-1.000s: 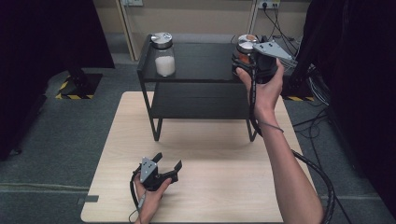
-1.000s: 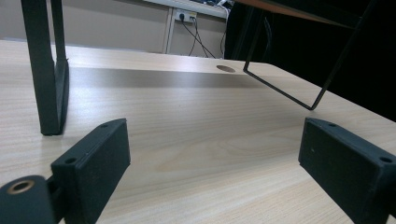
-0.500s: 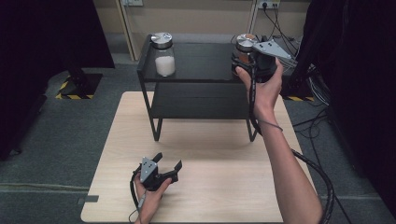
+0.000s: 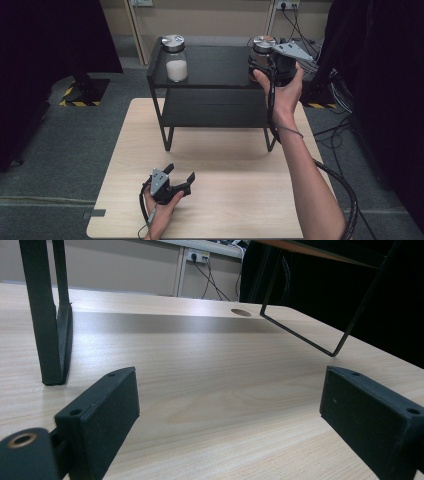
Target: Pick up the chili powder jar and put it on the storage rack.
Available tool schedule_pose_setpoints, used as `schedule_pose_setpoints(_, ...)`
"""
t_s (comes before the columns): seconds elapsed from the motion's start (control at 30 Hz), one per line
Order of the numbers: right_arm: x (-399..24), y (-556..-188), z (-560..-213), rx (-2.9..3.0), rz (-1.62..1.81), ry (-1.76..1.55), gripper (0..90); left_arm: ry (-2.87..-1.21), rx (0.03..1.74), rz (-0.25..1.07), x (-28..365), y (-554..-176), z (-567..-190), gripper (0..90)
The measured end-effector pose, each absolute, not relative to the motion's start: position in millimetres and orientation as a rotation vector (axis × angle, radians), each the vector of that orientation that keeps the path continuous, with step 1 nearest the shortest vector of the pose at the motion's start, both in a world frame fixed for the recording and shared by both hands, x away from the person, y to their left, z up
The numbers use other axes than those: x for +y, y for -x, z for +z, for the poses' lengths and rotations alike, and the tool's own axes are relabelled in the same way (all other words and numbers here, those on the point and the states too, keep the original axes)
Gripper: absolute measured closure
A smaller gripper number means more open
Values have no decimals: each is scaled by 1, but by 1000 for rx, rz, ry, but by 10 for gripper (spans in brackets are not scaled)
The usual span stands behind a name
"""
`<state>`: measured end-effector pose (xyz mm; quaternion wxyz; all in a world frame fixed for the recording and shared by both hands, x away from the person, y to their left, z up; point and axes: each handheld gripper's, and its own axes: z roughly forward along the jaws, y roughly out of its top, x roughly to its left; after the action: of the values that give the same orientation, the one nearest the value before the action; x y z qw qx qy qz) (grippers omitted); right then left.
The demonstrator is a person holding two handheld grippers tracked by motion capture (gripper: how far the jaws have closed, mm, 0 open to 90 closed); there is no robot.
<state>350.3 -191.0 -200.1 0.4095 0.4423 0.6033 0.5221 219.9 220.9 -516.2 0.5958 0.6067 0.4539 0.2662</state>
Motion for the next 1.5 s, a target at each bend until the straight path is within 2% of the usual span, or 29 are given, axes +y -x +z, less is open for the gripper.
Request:
schedule_pose_setpoints(0.1,-190,-350,-202,1515,1311,-1108,294,-1407,1056,615,221,-220,-516,82)
schedule_pose_setpoints(0.27,-187,-348,-206,1493,1322,-1113,128,-1407,1054,617,221,-220,-517,82)
schedule_pose_setpoints(0.43,-187,-343,-214,1470,1344,-1094,72,-1410,1053,619,221,-220,-516,83)
schedule_pose_setpoints(0.83,-202,-334,-228,1436,1394,-1066,32,-1411,1050,623,221,-219,-516,82)
schedule_pose_setpoints(1.5,-240,-312,-252,1468,1512,-987,33,-1410,1050,626,220,-219,-517,82)
